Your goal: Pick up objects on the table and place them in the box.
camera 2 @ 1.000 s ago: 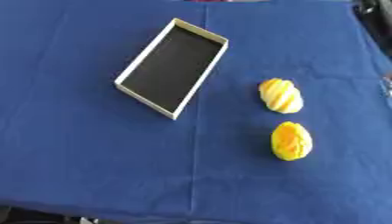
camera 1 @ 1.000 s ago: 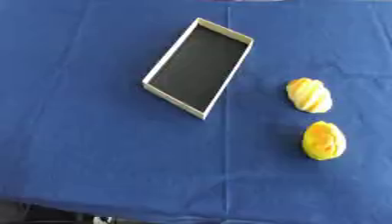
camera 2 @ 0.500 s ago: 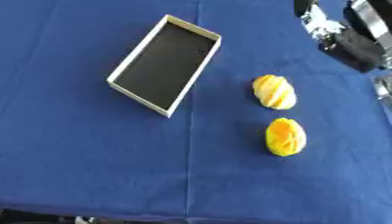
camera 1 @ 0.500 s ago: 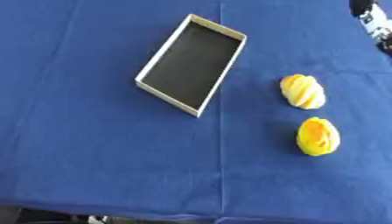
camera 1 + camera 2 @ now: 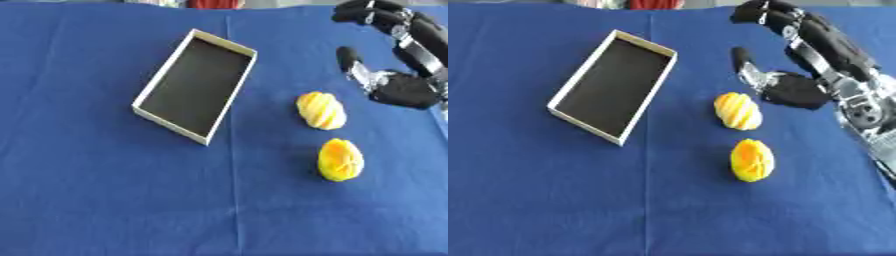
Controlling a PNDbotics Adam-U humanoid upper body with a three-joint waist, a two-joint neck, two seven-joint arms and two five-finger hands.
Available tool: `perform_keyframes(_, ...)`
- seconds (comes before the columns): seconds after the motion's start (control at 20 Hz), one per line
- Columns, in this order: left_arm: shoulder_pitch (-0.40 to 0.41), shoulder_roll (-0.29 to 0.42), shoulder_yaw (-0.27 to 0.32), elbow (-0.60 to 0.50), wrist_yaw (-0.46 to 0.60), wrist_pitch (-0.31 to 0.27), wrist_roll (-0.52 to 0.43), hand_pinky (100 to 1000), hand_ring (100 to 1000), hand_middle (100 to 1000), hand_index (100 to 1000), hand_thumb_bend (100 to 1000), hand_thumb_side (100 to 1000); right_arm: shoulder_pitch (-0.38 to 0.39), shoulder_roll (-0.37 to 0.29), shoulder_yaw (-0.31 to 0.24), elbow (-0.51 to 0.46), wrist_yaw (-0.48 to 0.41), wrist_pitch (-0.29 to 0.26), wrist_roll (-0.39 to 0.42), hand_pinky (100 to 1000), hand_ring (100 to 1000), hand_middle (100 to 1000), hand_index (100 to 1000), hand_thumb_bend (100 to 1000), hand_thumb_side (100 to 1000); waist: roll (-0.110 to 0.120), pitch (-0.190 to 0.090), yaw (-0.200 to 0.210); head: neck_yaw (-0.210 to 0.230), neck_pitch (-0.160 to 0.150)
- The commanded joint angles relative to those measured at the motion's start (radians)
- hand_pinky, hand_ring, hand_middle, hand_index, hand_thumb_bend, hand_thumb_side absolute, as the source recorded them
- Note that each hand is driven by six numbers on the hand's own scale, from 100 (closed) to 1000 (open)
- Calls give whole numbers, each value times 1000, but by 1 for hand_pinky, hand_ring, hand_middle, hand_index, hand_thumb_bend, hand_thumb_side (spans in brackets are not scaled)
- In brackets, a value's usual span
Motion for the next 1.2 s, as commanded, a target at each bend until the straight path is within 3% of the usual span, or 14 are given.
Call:
perform_keyframes(0.05,-3,29,12,-20,-4,-3,-2,1000,861,867,952,176,957,8,-47,-1,-17,24,-23,30,842,905,865,878,109,694,4,-17,-2,4,-9)
perform_keyframes(0.25,-1,31,12,-20,-4,-2,-1,1000,861,867,953,176,957,47,-69,0,-17,23,-51,61,843,902,853,873,187,469,5,-18,-4,20,-1)
perform_keyframes(0.45,3,33,14,-20,-5,-2,0,1000,861,867,953,176,958,96,-94,-4,-17,26,-70,92,847,903,837,863,420,130,3,-19,-7,39,11)
perform_keyframes(0.5,3,33,14,-20,-5,-2,1,1000,861,867,953,176,958,109,-98,-3,-17,26,-74,100,852,908,838,864,494,100,2,-19,-7,43,12)
perform_keyframes(0.55,4,33,14,-20,-5,-2,1,1000,861,867,953,176,958,122,-102,-3,-17,28,-76,109,855,910,836,869,536,100,2,-20,-8,45,14)
perform_keyframes(0.65,5,34,14,-20,-4,-1,1,1000,861,867,952,176,958,145,-108,-4,-17,35,-75,123,858,912,837,874,475,100,1,-20,-8,50,17)
perform_keyframes(0.7,5,34,13,-20,-4,-1,0,1000,861,867,952,176,959,155,-111,-1,-17,39,-77,128,861,917,840,878,412,163,1,-20,-8,52,18)
perform_keyframes(0.75,6,35,13,-20,-4,-1,0,1000,861,867,952,176,959,164,-114,0,-17,46,-84,130,861,917,840,883,297,372,1,-21,-9,53,19)
perform_keyframes(0.8,7,35,13,-20,-5,0,0,1000,861,867,952,176,959,170,-116,0,-17,53,-89,128,861,917,840,883,297,372,1,-21,-9,54,19)
perform_keyframes(0.85,7,35,14,-20,-5,0,0,1000,861,867,952,176,959,177,-119,0,-17,62,-96,126,862,919,842,895,262,499,1,-21,-9,55,20)
perform_keyframes(1.2,9,40,14,-20,-7,1,0,1000,861,866,951,176,959,228,-131,-4,-17,120,-132,136,859,917,829,896,267,487,-2,-25,-17,62,26)
